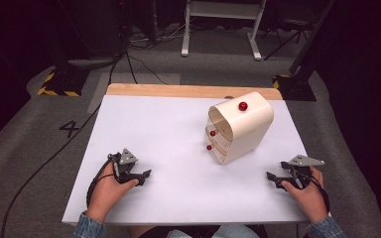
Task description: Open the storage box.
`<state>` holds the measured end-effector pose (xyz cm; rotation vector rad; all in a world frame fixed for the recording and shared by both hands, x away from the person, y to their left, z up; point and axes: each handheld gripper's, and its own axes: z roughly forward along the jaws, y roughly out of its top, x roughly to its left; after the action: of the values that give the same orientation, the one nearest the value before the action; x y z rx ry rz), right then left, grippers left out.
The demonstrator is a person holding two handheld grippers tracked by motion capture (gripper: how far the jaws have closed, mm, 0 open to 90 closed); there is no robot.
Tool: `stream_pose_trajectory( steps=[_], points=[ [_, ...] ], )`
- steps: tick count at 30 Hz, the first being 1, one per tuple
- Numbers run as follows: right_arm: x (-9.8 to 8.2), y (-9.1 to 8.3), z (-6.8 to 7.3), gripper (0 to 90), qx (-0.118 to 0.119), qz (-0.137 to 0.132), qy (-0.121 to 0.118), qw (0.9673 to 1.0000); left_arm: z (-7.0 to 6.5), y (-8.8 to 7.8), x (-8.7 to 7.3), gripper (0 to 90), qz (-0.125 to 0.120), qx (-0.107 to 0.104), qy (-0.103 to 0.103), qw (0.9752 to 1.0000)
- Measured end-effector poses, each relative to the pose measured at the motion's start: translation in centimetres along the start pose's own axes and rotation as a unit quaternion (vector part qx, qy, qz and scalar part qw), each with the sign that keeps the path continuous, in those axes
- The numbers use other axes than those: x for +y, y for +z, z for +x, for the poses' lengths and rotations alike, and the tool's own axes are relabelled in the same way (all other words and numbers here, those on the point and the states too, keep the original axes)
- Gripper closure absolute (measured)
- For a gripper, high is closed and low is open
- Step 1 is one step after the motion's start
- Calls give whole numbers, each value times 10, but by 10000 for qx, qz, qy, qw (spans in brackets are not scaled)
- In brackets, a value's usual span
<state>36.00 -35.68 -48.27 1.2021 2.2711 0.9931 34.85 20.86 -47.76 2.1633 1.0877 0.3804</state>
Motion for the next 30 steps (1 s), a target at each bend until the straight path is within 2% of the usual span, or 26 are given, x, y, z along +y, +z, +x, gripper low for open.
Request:
stream_pose_trajectory(
  steps=[3,4,6,7,8,10,15,18,19,21,22,23,24,25,26,27,28,29,30],
  points=[
    [0,0,0,212,-3,-3,-2,10000,1,-5,3,350,-92,-62,-48,9999],
    [0,0,0,212,1,-11,6,10000,0,-12,8,352,-292,-110,-42,9995],
    [0,0,0,212,-3,-12,7,10000,-2,-21,14,355,-527,-138,0,9985],
    [0,0,0,212,-3,-12,7,10000,-2,-21,14,356,-527,-138,0,9985],
    [0,0,0,213,-4,-8,7,10000,-4,-30,20,356,-780,-218,16,9967],
    [0,0,0,212,-4,-8,7,10000,-8,-38,26,356,-961,-264,54,9950],
    [0,0,0,213,-4,-10,9,10000,-14,-50,34,367,-1145,-289,132,9929],
    [0,0,0,213,-4,-13,9,10000,-20,-62,41,371,-1332,-189,235,9906],
    [0,0,0,213,-2,-14,10,10000,-20,-62,41,375,-1332,-189,235,9906],
    [0,0,0,213,-3,-15,8,10000,-24,-69,45,381,-1549,-262,274,9872],
    [0,0,0,213,-3,-15,8,10000,-24,-69,45,383,-1549,-262,274,9872],
    [0,0,0,213,1,-16,12,10000,-27,-71,47,386,-1701,-365,306,9843],
    [0,0,0,213,-3,-14,9,10000,-27,-71,47,388,-1701,-365,306,9843],
    [0,0,0,213,-3,-15,8,10000,-29,-71,50,391,-1852,-481,340,9809],
    [0,0,0,213,-4,-15,7,10000,-30,-70,51,394,-1904,-525,380,9796],
    [0,0,0,213,-4,-15,7,10000,-30,-70,51,397,-1904,-525,380,9796],
    [-1,0,1,213,-8,-15,10,10000,-33,-67,55,402,-2027,-599,439,9764],
    [-1,0,1,213,-10,-17,7,10000,-34,-66,57,404,-2058,-619,494,9754],
    [-1,0,1,213,-10,-17,7,10000,-34,-66,57,404,-2058,-619,494,9754]
  ],
)
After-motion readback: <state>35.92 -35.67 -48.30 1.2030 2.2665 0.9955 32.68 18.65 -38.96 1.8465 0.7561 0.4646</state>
